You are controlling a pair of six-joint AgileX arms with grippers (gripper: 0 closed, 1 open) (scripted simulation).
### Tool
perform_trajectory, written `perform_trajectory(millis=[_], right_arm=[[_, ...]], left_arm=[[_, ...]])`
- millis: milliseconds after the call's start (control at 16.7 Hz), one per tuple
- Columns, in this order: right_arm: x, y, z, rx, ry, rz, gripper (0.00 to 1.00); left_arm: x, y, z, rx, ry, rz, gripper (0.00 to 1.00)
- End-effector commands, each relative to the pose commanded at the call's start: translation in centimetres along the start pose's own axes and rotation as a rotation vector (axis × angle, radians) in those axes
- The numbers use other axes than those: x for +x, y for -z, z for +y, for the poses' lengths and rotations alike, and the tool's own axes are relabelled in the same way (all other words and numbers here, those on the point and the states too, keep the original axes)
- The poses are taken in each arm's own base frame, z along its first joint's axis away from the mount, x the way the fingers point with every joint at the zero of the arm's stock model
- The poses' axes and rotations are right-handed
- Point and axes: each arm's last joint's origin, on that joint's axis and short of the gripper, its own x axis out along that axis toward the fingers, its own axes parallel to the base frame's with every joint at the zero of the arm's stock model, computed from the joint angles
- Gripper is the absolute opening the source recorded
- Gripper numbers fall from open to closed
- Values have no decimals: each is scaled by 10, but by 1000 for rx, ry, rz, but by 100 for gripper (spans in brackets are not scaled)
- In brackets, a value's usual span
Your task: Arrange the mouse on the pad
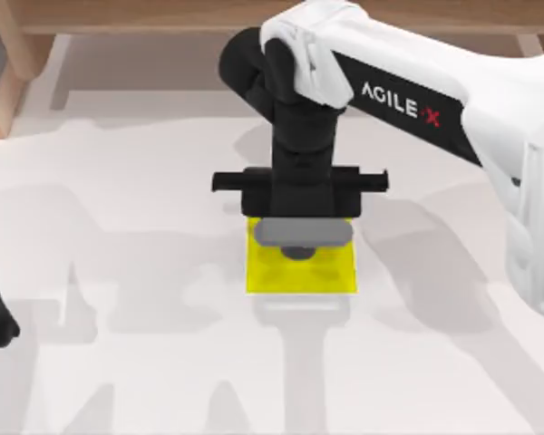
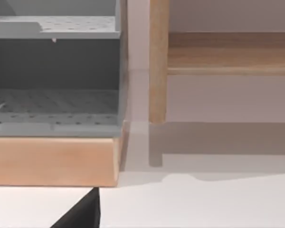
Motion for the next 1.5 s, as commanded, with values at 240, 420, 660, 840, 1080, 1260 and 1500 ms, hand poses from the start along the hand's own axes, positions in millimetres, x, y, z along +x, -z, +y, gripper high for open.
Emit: perform_trajectory(millis=[240,420,660,840,1080,1260,1500], right_arm=[[9,2,0,0,-17,10,0],[9,2,0,0,-17,10,8],[9,2,0,0,-17,10,38],[9,2,0,0,-17,10,60],[9,2,0,0,-17,10,90],[9,2,0,0,-17,10,100],[9,2,0,0,-17,10,100]], left_arm=[[0,0,0,0,0,0,100],[0,0,0,0,0,0,100],[0,0,0,0,0,0,100],[0,0,0,0,0,0,100],[0,0,0,0,0,0,100],[0,0,0,0,0,0,100],[0,0,0,0,0,0,100]])
